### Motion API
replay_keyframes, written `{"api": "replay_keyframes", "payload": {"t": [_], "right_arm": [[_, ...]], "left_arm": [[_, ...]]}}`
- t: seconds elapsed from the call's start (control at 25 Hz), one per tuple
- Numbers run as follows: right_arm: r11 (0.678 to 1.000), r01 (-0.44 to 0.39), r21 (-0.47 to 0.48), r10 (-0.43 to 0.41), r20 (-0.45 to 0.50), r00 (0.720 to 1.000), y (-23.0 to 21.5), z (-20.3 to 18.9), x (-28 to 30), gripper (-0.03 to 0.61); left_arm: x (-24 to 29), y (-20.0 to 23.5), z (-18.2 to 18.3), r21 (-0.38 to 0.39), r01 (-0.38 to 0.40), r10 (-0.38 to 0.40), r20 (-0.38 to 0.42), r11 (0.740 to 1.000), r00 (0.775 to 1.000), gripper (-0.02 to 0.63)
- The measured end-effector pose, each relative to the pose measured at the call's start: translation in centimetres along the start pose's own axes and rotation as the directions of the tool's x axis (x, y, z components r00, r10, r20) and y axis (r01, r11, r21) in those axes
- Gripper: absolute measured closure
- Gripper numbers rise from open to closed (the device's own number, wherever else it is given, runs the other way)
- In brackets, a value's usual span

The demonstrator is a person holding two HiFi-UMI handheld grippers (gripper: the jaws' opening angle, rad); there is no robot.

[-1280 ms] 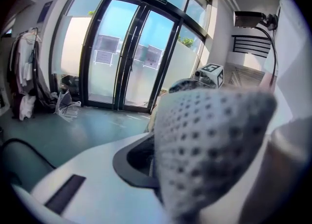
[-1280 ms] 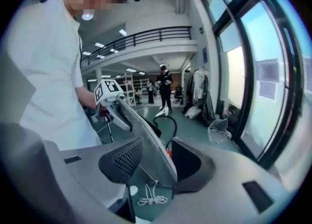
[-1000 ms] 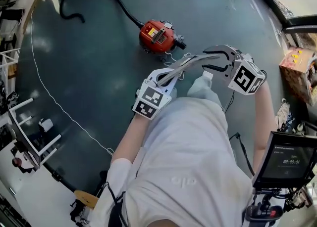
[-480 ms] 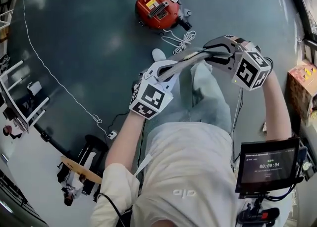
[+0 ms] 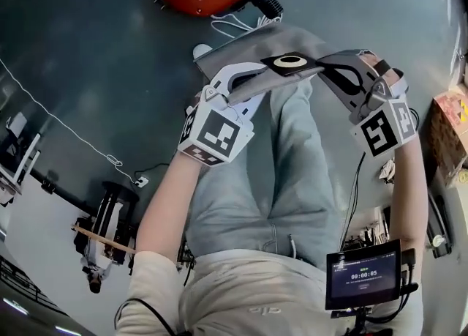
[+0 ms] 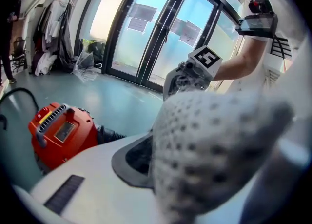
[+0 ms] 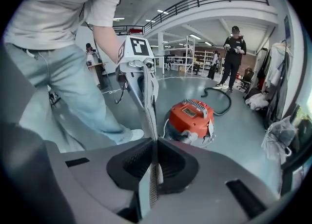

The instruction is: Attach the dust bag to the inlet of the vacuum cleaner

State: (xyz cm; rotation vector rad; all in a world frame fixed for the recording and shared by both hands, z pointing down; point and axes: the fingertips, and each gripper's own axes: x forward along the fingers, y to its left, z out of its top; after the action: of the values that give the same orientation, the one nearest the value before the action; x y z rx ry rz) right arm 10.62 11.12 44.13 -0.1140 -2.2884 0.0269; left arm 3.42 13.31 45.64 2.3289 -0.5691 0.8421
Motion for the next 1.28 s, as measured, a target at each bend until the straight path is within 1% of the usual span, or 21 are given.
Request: {"api": "replay_keyframes", "payload": {"t": [0.08,0.12,0.16,0.2,0.28,0.4,0.48,0.56,0.64,0.68,0.76,0.8,0.84,0.92,0.96,1.08,1.2,1.28], "right_arm": [[1.000,-0.003,0.001,0.003,-0.026,1.000,-0.2,-1.4,0.6,0.546],[1.000,-0.005,-0.002,0.005,-0.038,0.999,-0.3,-1.8,0.7,0.546],[1.000,-0.007,-0.008,0.007,-0.050,0.999,-0.3,-2.1,1.0,0.546],[1.000,-0.011,-0.019,0.009,-0.064,0.998,-0.3,-2.4,1.4,0.548],[0.998,-0.018,-0.057,0.012,-0.101,0.995,-0.3,-2.7,2.2,0.549],[0.993,-0.031,-0.110,0.014,-0.149,0.989,-0.3,-2.2,1.9,0.549],[0.991,-0.044,-0.126,0.024,-0.157,0.987,-0.4,-1.3,1.9,0.549],[0.984,-0.067,-0.163,0.036,-0.186,0.982,-0.3,-1.1,3.1,0.549],[0.981,-0.084,-0.176,0.050,-0.189,0.981,-0.2,-0.7,4.3,0.549],[0.981,-0.088,-0.173,0.057,-0.177,0.983,-0.2,-0.2,4.5,0.549],[0.981,-0.091,-0.174,0.062,-0.163,0.985,-0.2,0.7,4.3,0.549],[0.980,-0.089,-0.177,0.061,-0.161,0.985,-0.2,1.0,4.4,0.549],[0.981,-0.086,-0.173,0.059,-0.158,0.986,-0.3,1.1,4.8,0.549],[0.986,-0.078,-0.147,0.056,-0.150,0.987,-0.5,0.6,5.8,0.549],[0.988,-0.078,-0.136,0.057,-0.153,0.987,-0.7,-0.3,6.0,0.549],[0.985,-0.093,-0.145,0.062,-0.201,0.978,-1.5,-3.9,5.9,0.549],[0.983,-0.101,-0.156,0.063,-0.235,0.970,-1.9,-3.9,6.2,0.549],[0.983,-0.111,-0.144,0.073,-0.245,0.967,-2.3,-4.6,6.7,0.549]], "left_arm": [[1.6,-0.3,-0.7,0.013,0.043,-0.043,0.000,0.999,0.999,0.591],[2.0,-0.5,-0.9,0.035,0.062,-0.062,-0.007,0.997,0.998,0.564],[2.1,-0.6,-1.2,0.066,0.072,-0.071,-0.022,0.995,0.997,0.498],[2.1,-0.5,-1.7,0.097,0.071,-0.068,-0.041,0.993,0.997,0.469],[1.4,0.1,-2.4,0.125,0.055,-0.047,-0.063,0.991,0.997,0.469],[-0.7,0.7,-1.2,0.131,0.032,-0.025,-0.053,0.991,0.998,0.469],[-1.3,0.6,-0.3,0.155,0.051,-0.042,-0.056,0.987,0.998,0.461],[-0.5,0.5,-0.4,0.179,0.086,-0.075,-0.068,0.980,0.995,0.453],[0.7,0.6,-1.0,0.190,0.103,-0.087,-0.093,0.976,0.992,0.453],[1.2,0.7,-1.1,0.191,0.097,-0.079,-0.101,0.977,0.992,0.453],[1.8,1.0,-0.8,0.205,0.062,-0.042,-0.102,0.977,0.994,0.453],[1.9,1.3,-0.8,0.224,0.032,-0.010,-0.099,0.974,0.995,0.465],[1.8,1.8,-1.1,0.251,-0.004,0.029,-0.095,0.968,0.995,0.546],[2.4,2.5,-1.7,0.289,-0.060,0.089,-0.085,0.955,0.992,0.577],[3.3,2.4,-1.9,0.284,-0.068,0.094,-0.079,0.956,0.992,0.578],[6.9,1.7,-1.9,0.210,-0.041,0.053,-0.050,0.977,0.997,0.578],[6.9,2.2,-2.1,0.182,-0.037,0.044,-0.032,0.983,0.999,0.575],[7.6,2.7,-2.2,0.174,-0.034,0.040,-0.032,0.984,0.999,0.575]]}}
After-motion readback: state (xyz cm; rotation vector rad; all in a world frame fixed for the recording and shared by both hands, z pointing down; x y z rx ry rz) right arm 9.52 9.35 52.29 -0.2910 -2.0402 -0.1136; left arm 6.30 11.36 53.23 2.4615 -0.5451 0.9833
